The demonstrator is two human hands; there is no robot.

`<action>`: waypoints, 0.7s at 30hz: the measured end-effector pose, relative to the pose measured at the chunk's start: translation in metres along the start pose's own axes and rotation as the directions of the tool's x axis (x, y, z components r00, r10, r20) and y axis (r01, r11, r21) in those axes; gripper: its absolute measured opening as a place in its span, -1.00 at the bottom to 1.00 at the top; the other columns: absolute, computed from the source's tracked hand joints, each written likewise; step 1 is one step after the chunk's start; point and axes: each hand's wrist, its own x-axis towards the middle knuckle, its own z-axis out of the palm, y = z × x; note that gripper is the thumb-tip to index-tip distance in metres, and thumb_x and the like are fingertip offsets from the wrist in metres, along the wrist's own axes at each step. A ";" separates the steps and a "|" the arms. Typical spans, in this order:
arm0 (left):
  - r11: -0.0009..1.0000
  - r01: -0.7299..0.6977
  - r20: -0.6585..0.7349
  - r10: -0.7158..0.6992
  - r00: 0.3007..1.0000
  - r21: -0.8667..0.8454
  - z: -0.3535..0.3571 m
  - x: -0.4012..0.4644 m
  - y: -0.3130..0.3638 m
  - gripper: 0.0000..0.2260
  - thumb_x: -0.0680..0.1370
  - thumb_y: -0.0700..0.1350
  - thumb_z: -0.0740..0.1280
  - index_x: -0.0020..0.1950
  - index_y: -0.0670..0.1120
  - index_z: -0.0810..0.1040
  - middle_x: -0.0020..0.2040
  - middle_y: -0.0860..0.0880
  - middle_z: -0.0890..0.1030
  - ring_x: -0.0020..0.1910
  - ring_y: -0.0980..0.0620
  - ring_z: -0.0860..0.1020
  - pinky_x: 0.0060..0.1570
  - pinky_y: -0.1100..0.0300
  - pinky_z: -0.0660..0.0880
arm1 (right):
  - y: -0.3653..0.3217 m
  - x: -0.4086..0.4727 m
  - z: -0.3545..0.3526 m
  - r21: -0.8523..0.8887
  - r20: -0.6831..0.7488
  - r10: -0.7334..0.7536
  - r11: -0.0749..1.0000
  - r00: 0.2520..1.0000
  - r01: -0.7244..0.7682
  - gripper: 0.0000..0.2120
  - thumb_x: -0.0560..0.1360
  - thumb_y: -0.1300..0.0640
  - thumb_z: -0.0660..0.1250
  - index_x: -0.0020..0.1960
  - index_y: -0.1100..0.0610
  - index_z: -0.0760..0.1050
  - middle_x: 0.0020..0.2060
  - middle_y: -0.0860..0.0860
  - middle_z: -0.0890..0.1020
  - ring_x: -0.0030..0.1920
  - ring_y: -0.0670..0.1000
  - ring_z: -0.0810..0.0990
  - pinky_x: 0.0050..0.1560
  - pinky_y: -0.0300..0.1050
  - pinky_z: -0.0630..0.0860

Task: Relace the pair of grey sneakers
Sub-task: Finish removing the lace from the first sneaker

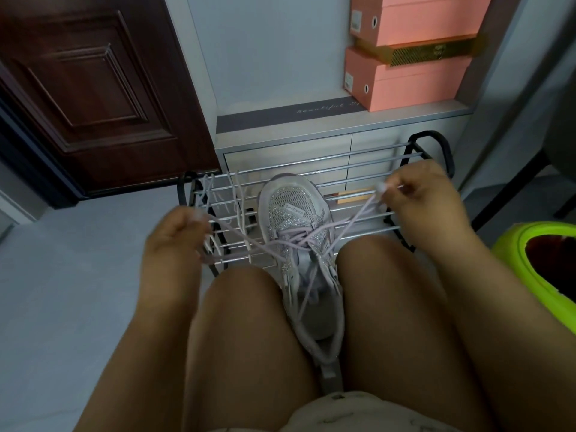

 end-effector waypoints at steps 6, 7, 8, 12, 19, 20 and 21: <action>0.951 -0.021 0.230 -0.053 0.972 0.309 0.005 0.016 0.003 -0.89 0.52 -0.12 0.28 -0.19 -0.08 0.52 -0.12 0.02 0.55 -0.18 0.13 0.50 -0.19 0.37 0.44 | -0.007 -0.012 0.003 -0.145 0.045 -0.037 0.988 0.998 0.043 -0.97 0.43 0.06 0.39 -0.18 -0.03 0.54 -0.14 -0.03 0.50 0.03 0.05 0.43 0.03 -0.06 0.34; 0.944 -0.180 0.224 0.119 0.967 0.276 0.010 0.005 0.005 -0.84 0.52 0.00 0.24 -0.20 0.00 0.53 -0.17 0.11 0.55 -0.21 0.21 0.48 -0.25 0.45 0.39 | -0.013 -0.018 0.007 -0.165 0.034 -0.094 0.981 0.995 0.098 -0.94 0.41 0.05 0.40 -0.13 -0.03 0.55 -0.12 -0.07 0.47 0.06 0.02 0.40 0.07 -0.08 0.28; 0.913 -0.305 0.239 0.243 0.940 0.270 0.009 -0.007 0.004 -0.80 0.52 0.09 0.20 -0.21 0.06 0.53 -0.20 0.15 0.54 -0.19 0.23 0.48 -0.25 0.46 0.35 | -0.018 -0.023 0.009 -0.171 0.039 -0.162 0.971 0.986 0.166 -0.90 0.39 0.02 0.40 -0.10 -0.03 0.56 -0.10 -0.10 0.45 0.06 -0.02 0.36 0.05 -0.12 0.20; 0.695 -0.585 0.512 0.351 0.784 0.419 0.026 -0.010 -0.005 -0.72 0.50 0.23 0.17 -0.19 0.10 0.54 -0.21 0.16 0.54 -0.14 0.19 0.47 -0.10 0.19 0.40 | -0.031 -0.031 0.020 -0.136 0.263 -0.358 0.906 0.896 0.401 -0.89 0.40 -0.07 0.36 -0.14 -0.07 0.54 -0.15 -0.20 0.48 0.00 -0.08 0.37 -0.02 -0.16 0.13; 0.619 -0.640 0.508 0.410 0.758 0.455 0.037 -0.012 -0.013 -0.71 0.56 0.11 0.14 -0.18 -0.03 0.51 -0.22 0.04 0.48 -0.14 -0.01 0.43 -0.11 0.07 0.37 | -0.022 -0.033 0.034 -0.115 0.480 -0.315 0.903 0.819 0.415 -0.81 0.55 -0.01 0.23 -0.23 -0.03 0.38 -0.32 -0.16 0.37 -0.13 -0.10 0.35 -0.10 -0.15 0.16; 0.708 -0.589 0.418 0.434 0.798 0.391 0.034 -0.011 -0.012 -0.70 0.57 0.07 0.13 -0.23 -0.05 0.51 -0.26 0.04 0.47 -0.21 0.03 0.44 -0.18 0.06 0.40 | -0.021 -0.031 0.032 -0.069 0.383 -0.318 0.926 0.867 0.371 -0.81 0.55 0.06 0.25 -0.24 0.01 0.41 -0.32 -0.14 0.38 -0.16 -0.07 0.38 -0.12 -0.15 0.20; 0.791 -0.512 0.303 0.424 0.853 0.335 0.031 -0.009 -0.010 -0.70 0.59 0.03 0.13 -0.26 -0.05 0.49 -0.29 0.05 0.45 -0.26 0.11 0.44 -0.26 0.14 0.42 | -0.019 -0.028 0.028 -0.020 0.258 -0.294 0.951 0.920 0.310 -0.80 0.55 0.12 0.26 -0.25 0.05 0.42 -0.32 -0.12 0.39 -0.21 -0.06 0.39 -0.17 -0.15 0.25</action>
